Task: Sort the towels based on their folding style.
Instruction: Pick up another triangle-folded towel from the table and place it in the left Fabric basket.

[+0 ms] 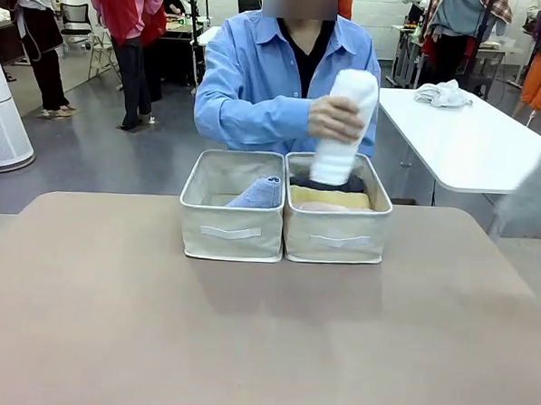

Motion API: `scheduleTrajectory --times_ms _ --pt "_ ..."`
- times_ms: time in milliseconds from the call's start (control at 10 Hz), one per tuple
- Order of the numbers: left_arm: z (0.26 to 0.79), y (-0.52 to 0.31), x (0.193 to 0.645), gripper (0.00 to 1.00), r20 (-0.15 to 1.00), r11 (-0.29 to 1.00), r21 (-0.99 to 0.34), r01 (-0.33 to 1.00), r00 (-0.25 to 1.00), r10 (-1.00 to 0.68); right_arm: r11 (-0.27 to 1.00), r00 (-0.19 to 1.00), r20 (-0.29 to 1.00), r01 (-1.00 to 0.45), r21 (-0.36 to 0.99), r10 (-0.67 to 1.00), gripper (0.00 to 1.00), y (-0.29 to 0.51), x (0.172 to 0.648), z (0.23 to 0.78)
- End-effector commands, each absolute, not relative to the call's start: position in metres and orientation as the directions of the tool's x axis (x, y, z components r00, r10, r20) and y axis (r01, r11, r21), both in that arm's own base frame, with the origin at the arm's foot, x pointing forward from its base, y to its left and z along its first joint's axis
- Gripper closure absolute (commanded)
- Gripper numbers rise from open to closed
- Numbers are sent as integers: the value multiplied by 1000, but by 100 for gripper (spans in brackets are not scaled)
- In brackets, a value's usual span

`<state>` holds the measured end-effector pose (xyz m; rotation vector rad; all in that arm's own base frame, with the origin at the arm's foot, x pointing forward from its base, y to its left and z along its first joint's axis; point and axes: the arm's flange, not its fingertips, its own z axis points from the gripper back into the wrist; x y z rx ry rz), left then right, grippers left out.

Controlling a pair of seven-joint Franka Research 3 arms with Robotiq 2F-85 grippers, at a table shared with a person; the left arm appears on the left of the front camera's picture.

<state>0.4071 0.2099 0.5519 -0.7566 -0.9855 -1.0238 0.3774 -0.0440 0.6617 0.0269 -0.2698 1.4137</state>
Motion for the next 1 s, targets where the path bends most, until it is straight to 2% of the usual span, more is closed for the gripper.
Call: scheduleTrajectory --times_ms 0,200,400,500,900 --pt "553 211 405 0 926 350 -61 935 184 -331 25 -4 247 -993 -114 969 88 4 401 662" --pt "553 211 405 0 926 350 -61 935 184 -331 -20 -37 202 -996 -88 979 88 42 416 650" --pt "553 211 405 0 926 350 -61 935 184 -331 7 -3 185 -998 -57 983 88 48 422 644" --pt "553 211 405 0 926 350 -61 935 184 -331 -20 -36 214 -997 -75 976 88 61 415 641" --pt "553 211 405 0 926 350 -61 935 184 -331 -20 -36 214 -997 -75 976 88 61 415 641"
